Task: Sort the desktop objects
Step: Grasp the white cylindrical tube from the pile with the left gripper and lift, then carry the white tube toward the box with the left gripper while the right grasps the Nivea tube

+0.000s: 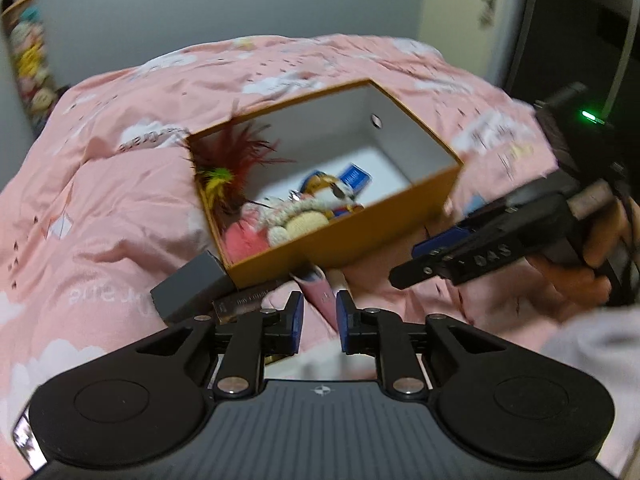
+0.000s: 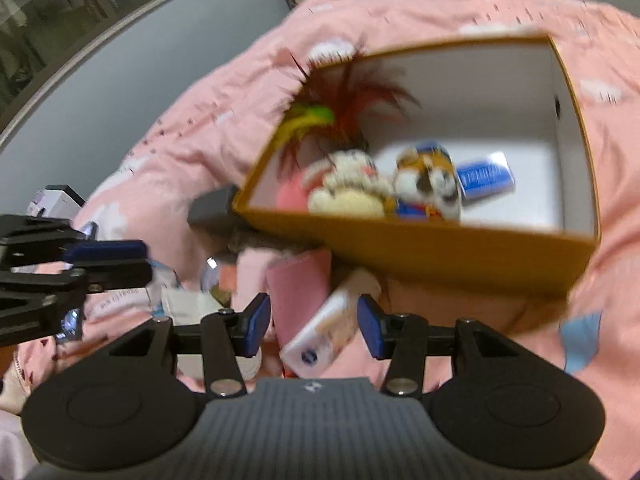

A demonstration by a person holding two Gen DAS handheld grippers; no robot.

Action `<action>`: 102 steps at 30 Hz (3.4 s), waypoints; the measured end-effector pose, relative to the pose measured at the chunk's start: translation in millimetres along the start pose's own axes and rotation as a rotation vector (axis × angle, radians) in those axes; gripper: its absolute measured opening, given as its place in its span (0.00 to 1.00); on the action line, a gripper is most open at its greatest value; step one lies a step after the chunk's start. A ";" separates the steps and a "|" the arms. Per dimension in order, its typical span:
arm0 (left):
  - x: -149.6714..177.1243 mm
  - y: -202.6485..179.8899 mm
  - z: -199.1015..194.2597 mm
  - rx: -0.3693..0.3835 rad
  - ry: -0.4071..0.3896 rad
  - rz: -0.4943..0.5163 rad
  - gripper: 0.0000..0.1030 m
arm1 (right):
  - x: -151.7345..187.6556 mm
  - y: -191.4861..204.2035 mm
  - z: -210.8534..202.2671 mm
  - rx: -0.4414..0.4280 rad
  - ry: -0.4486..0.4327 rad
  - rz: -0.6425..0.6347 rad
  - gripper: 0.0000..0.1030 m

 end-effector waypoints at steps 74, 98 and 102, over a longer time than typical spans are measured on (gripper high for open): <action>23.0 39.5 51.5 -0.122 0.035 -0.235 0.32 | 28.0 12.1 67.2 0.121 0.148 -0.100 0.26; 36.8 31.6 52.1 -0.169 0.055 -0.275 0.31 | 20.5 -2.1 42.6 0.212 -0.043 -0.066 0.07; 29.5 30.5 43.5 -0.156 0.031 -0.277 0.31 | 4.3 -1.3 22.3 0.195 -0.122 -0.049 0.06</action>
Point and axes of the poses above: each gripper's, at about its wrist camera, not at the fingertips, and z roughly the way its jaws point, y to its left, x to its underside, the point moved 2 cm from there along z, roughly the way its jaws point, and after that the axes turned 9 degrees about z, right-handed, at the moved point
